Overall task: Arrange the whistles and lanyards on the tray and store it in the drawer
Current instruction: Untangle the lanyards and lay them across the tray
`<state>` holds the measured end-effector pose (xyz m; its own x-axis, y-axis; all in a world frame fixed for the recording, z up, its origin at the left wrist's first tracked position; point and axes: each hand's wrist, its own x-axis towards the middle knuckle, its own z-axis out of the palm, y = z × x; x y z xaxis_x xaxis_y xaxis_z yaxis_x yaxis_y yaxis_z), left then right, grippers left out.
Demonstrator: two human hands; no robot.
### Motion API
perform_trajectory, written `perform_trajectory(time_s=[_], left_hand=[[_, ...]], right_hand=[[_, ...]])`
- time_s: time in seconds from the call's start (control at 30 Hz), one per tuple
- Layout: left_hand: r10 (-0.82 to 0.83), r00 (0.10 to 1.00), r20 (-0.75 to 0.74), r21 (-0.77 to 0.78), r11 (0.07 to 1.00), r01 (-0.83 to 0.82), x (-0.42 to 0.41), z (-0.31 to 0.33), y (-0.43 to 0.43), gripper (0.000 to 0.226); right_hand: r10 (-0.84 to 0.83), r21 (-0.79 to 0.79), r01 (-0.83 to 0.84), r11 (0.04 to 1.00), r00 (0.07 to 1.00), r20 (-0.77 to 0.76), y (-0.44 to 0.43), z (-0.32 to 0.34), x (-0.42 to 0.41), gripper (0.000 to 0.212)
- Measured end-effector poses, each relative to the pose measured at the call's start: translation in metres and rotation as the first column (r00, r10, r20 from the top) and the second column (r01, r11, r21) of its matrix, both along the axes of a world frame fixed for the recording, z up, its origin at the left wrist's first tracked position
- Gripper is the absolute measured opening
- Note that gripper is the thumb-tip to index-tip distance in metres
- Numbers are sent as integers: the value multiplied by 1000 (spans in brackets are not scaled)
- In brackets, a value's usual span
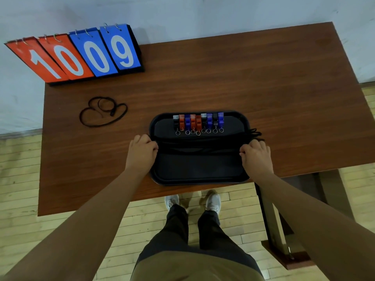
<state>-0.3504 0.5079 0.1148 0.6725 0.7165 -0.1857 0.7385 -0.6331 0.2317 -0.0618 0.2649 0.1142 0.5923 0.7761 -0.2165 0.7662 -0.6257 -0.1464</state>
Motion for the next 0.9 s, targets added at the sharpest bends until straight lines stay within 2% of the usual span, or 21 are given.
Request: perform_trajectory(time_s=[0.3,0.57,0.8,0.9], left_hand=[[98,994,46,-29,995,-97,-3,-6,2,12],[121,991,63,-62,991,-117,-3,-7,3,13],[150,982,112,-118,984,-137,-9,11,8,15],[180,973,142,-91,982,-168,-17,28,16,14]], right_hand=[[-75,45,74,996,997,4,2,-4,6,13],[-101,74,99,992,995,17,-2,1,8,16],[-81,50,79,996,996,41,-2,18,12,24],[-98,48,97,994,995,29,5,36,12,25]])
